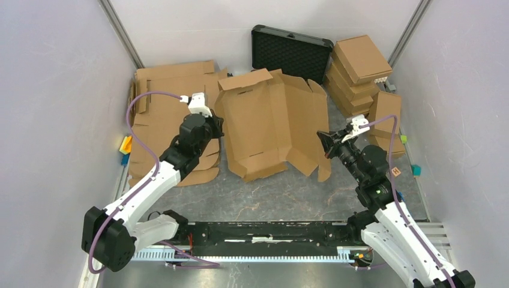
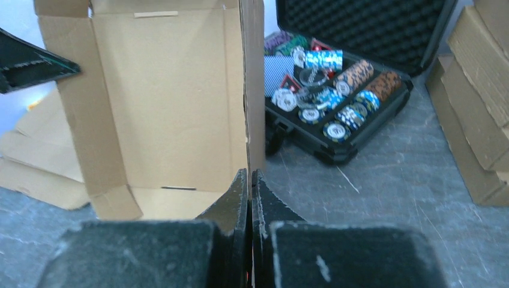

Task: Fold the paper box

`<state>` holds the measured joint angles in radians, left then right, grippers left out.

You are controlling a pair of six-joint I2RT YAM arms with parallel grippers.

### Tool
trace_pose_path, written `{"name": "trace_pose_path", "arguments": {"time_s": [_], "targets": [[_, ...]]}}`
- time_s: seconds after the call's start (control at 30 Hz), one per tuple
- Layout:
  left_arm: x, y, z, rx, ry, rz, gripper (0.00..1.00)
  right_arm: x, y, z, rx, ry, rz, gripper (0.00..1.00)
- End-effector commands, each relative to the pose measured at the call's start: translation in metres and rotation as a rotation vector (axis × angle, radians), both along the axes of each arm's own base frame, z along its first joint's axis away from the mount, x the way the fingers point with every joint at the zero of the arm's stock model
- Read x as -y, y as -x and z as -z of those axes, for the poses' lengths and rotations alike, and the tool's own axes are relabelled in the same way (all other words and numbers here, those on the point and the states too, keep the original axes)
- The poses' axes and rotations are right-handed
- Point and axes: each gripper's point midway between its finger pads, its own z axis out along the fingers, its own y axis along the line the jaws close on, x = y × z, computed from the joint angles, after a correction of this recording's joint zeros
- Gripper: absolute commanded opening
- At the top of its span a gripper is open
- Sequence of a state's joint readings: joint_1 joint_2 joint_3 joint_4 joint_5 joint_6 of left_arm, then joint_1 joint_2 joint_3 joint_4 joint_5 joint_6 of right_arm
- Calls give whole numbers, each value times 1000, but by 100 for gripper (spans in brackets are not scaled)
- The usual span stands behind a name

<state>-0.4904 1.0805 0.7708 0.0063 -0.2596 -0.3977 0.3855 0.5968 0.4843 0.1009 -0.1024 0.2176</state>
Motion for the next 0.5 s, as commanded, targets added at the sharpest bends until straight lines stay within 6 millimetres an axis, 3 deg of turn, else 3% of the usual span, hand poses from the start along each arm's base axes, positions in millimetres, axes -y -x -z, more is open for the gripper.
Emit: {"name": "trace_pose_path", "arguments": {"time_s": [0.0,0.13,0.33,0.47], "targets": [[11,-15,-68,213,48,27,2,-11,2,-69,140,-128,-45,0],[16,-7,-71,289,44,46,2,-16,5,-63,129,-162,-73,0],[19,17,-47,372,-30,46,2,-9,9,13,16,-115,-39,0],[24,28,-34,384,-70,62,2,1,16,46,-26,-65,-4,0]]}}
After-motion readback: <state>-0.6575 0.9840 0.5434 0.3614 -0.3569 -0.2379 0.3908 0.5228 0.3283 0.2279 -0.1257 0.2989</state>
